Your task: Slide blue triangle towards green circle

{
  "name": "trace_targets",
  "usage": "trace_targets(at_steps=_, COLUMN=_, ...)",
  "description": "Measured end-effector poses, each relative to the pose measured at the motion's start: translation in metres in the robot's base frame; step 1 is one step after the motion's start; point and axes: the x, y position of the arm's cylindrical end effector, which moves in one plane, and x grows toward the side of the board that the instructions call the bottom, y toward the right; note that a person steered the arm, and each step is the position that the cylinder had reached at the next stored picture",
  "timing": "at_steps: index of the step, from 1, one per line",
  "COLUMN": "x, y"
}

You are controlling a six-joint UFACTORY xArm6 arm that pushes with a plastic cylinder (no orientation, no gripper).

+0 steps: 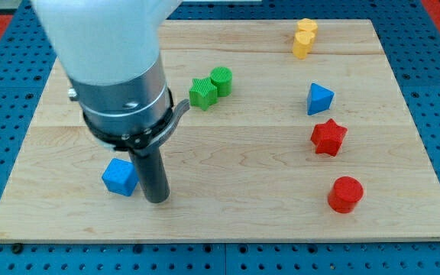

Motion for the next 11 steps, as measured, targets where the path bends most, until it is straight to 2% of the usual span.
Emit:
trace_targets(at_steps=2, x=-0.054, y=-0.055)
trace_targets(at_steps=3, x=-0.047, y=-0.087)
trace_targets(at_steps=4, x=-0.045, y=-0.073)
trace_targets(at_steps=6, x=-0.107, y=0.075)
trace_targets(at_steps=7, x=-0.127, y=0.126)
trace_targets(at_steps=8, x=-0.131, y=0.132)
trace_targets(at_steps=11, x=-0.12, y=0.293)
